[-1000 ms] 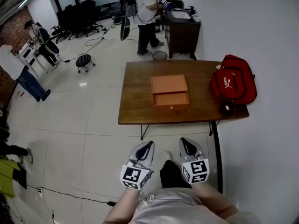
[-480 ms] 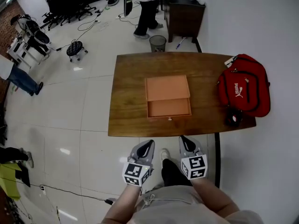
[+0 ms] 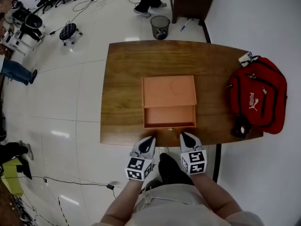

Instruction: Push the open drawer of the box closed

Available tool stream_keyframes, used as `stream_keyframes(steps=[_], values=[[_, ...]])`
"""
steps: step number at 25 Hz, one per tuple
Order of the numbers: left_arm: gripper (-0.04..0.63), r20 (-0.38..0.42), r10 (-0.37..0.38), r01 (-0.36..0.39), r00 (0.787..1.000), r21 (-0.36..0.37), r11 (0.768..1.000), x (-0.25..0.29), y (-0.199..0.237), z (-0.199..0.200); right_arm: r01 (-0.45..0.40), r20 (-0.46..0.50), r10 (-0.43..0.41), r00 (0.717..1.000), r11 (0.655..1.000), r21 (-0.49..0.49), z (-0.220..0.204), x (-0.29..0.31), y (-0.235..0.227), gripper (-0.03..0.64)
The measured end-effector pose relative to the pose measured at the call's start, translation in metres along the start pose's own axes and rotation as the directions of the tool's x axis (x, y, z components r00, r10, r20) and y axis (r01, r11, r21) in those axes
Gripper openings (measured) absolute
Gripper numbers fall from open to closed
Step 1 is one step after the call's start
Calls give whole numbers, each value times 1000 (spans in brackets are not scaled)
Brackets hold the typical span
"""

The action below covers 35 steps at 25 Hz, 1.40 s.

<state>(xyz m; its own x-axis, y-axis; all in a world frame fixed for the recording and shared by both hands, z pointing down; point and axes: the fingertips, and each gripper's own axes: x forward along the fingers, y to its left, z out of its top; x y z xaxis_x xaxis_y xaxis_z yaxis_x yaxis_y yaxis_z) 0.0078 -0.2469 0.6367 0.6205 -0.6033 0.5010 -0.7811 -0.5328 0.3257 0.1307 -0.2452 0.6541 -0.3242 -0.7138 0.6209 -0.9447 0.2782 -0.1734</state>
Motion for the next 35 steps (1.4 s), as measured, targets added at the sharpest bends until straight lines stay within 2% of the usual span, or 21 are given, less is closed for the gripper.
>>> stream_keyframes(steps=[4,8,15,23,31,35], values=[[6,-23,11,-13,1000,-49,999,22,7,-4,-19,-34,20,999,999,29,-4,14,-8,8],[6,-13,26,-27,1000,-89,996,32,15,1,-40,-48,41,998,999,27,-1,23,-9,8],[6,-21,17,-19,1000,-89,996,43,22,15,-56,-54,56,997,998,16,13,37,-12,8],[6,-14,1,-2,1000,-104,995,67,40,38,-29,-26,28,999,999,-16,41,61,-23,8],[6,-14,11,-12,1000,-70,997,90,55,61,-15,1,15,1000,1000,-24,69,82,-33,8],[6,-10,22,-23,1000,-104,994,92,57,63,-24,-6,24,1000,999,-23,70,84,-32,8]])
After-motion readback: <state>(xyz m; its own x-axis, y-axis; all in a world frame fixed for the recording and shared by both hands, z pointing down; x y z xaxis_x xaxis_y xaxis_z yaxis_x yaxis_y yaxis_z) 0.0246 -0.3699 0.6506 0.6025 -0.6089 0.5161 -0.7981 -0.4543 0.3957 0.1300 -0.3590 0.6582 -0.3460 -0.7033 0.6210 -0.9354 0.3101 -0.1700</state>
